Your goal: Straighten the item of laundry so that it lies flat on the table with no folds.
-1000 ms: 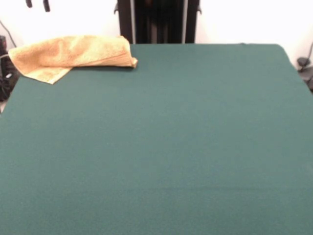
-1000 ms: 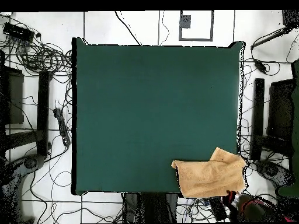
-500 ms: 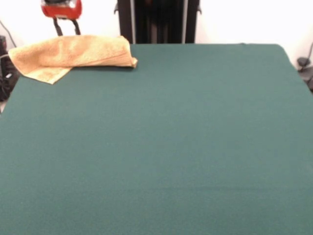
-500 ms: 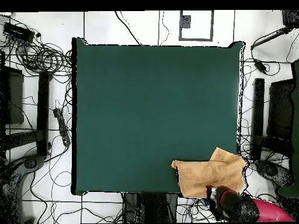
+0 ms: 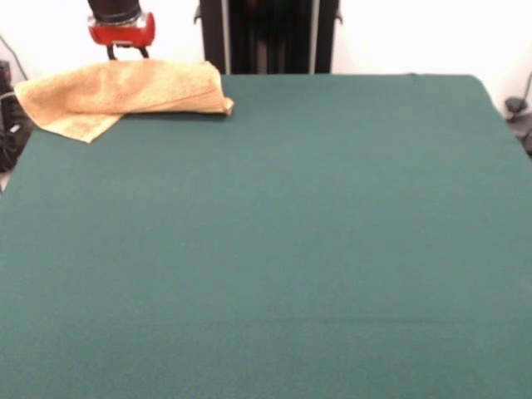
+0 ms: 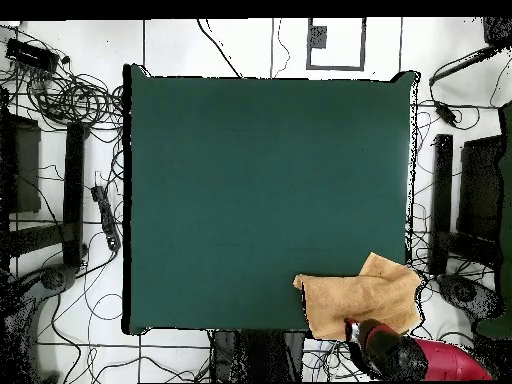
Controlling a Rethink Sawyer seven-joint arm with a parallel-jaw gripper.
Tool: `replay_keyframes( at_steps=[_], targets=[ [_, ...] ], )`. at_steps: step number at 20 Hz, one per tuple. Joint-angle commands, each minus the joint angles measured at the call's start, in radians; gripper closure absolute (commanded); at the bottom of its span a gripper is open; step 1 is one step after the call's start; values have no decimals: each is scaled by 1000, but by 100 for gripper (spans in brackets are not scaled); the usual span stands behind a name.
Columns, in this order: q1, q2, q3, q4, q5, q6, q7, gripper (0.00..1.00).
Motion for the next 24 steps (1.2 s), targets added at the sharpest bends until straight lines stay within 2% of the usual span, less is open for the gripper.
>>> replay_keyframes(
  at_steps=[1, 7, 12, 17, 24],
  targets=[
    [66, 92, -55, -171, -60, -70, 104, 0],
    [60, 38, -44, -143, -11, -2, 61, 0],
    [26, -203, -27, 19, 110, 191, -44, 0],
    [1, -392, 19, 91, 211, 357, -172, 0],
    [-93, -513, 148, 164, 297, 367, -263, 0]
  ],
)
